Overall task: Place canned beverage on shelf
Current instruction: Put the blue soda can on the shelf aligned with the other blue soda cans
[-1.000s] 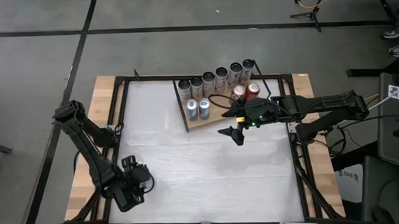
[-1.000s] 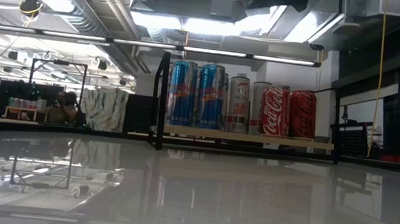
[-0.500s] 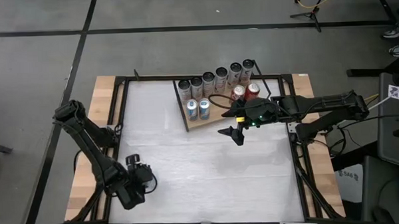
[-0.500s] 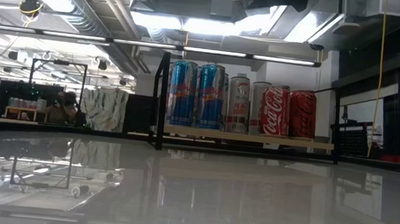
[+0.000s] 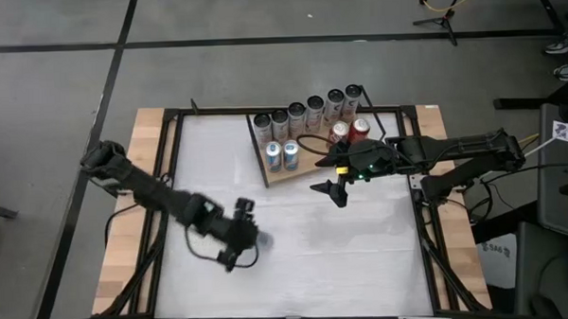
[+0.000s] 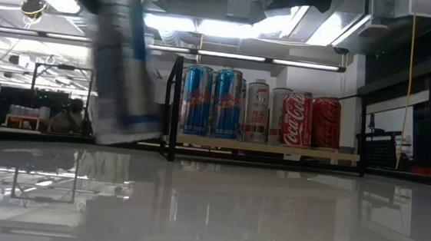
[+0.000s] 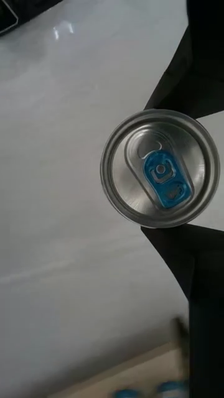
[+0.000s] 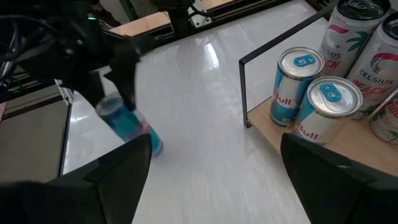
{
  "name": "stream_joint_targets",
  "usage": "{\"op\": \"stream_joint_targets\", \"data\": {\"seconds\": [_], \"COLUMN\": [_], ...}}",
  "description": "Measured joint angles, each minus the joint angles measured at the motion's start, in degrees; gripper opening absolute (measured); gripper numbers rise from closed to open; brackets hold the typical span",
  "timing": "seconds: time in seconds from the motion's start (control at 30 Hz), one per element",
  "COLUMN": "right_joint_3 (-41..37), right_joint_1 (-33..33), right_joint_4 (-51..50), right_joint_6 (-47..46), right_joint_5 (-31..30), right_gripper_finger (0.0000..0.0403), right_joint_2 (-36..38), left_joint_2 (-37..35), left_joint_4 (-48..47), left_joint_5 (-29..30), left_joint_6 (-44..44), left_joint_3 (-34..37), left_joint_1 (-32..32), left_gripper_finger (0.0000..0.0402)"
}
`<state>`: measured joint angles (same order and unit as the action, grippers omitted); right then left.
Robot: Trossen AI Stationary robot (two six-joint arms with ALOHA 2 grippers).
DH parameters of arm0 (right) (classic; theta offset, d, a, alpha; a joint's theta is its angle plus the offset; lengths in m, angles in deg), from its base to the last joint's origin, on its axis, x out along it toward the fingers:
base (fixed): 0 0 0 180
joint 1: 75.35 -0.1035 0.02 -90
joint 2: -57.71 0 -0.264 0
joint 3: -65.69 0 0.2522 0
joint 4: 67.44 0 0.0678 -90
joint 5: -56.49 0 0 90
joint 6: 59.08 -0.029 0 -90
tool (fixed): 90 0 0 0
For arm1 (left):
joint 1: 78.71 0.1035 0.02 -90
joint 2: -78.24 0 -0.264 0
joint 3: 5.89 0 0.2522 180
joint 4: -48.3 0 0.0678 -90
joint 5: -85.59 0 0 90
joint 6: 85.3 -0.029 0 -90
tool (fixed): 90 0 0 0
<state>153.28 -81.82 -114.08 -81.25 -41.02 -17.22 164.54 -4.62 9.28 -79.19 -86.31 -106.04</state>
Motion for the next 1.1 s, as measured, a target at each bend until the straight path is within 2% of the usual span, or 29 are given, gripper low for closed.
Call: {"op": "stream_joint_targets", "data": {"seconds": [0.23, 0.47, 0.6, 0.73, 0.9, 1.1], "right_joint_3": [0.00, 0.01, 0.01, 0.00, -0.01, 0.01], "right_joint_1": [0.00, 0.01, 0.01, 0.10, 0.12, 0.12], "right_joint_4": [0.00, 0.00, 0.00, 0.01, 0.02, 0.02], "right_joint_6": [-0.02, -0.30, -0.39, -0.52, -0.55, -0.55], "right_joint_5": [0.00, 0.00, 0.00, 0.00, 0.00, 0.00], "right_gripper_finger": [0.0347, 0.0347, 0.0347, 0.0347, 0.0347, 0.0347], "right_joint_2": [0.00, 0.00, 0.00, 0.00, 0.02, 0.00], "left_joint_2": [0.00, 0.00, 0.00, 0.00, 0.00, 0.00], "left_joint_4": [3.71, 1.37, -5.26, -10.09, -10.51, -10.30], "left_joint_5": [-13.41, -21.93, -21.87, -21.58, -21.73, -21.72], "left_joint_6": [-20.54, -36.81, -43.11, -45.81, -45.68, -45.67], "left_joint_3": [0.00, 0.00, 0.00, 0.00, 0.00, 0.00], "left_joint_1": [13.42, 20.82, 22.65, 23.62, 23.96, 23.96], "left_gripper_finger": [0.0212, 0.0215, 0.0215, 0.0216, 0.0222, 0.0249]}}
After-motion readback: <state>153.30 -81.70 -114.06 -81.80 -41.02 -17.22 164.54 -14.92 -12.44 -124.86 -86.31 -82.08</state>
